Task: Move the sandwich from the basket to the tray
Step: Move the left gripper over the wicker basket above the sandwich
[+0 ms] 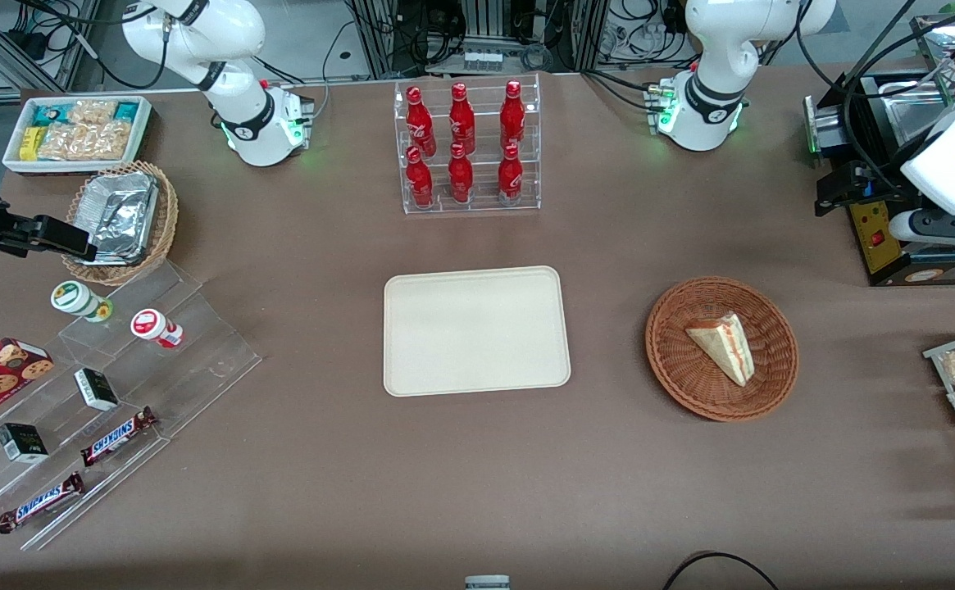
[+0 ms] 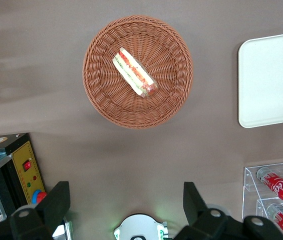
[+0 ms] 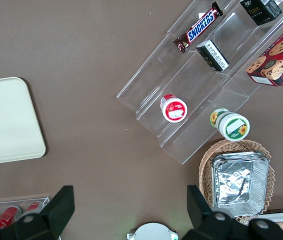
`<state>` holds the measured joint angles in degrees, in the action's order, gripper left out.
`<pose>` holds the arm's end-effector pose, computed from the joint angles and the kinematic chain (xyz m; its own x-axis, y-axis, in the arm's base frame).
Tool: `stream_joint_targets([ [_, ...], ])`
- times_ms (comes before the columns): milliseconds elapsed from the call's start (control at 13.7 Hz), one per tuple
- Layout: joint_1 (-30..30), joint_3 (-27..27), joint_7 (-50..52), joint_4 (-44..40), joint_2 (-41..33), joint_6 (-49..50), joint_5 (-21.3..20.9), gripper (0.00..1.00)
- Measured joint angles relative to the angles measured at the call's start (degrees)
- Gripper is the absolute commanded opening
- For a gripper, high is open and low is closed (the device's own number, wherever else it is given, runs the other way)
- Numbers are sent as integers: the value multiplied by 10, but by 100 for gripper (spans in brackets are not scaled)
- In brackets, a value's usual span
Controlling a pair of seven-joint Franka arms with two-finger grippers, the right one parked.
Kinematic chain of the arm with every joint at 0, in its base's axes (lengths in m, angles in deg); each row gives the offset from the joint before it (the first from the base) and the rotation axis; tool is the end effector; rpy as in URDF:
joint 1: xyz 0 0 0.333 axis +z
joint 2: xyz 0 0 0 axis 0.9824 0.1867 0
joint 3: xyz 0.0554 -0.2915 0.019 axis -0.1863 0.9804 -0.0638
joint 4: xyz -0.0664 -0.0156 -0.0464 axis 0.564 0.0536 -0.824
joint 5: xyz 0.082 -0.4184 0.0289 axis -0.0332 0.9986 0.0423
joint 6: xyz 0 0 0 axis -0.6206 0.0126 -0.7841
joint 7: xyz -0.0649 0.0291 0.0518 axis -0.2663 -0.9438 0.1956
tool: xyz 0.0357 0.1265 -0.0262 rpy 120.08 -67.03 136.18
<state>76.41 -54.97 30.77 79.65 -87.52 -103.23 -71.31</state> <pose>0.5610 -0.0382 0.5749 0.9845 -0.1023 -0.1425 -0.0990 -0.9946 0.0300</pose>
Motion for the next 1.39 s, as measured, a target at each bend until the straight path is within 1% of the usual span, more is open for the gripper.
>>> stream_joint_targets([
  [293, 0, 1, 0, 6, 0, -5, 0, 100],
  [585, 0, 1, 0, 55, 2, -59, 0, 100],
  [1171, 0, 1, 0, 232, 11, -283, 0, 100],
  [1390, 0, 1, 0, 282, 14, -348, 0, 100],
])
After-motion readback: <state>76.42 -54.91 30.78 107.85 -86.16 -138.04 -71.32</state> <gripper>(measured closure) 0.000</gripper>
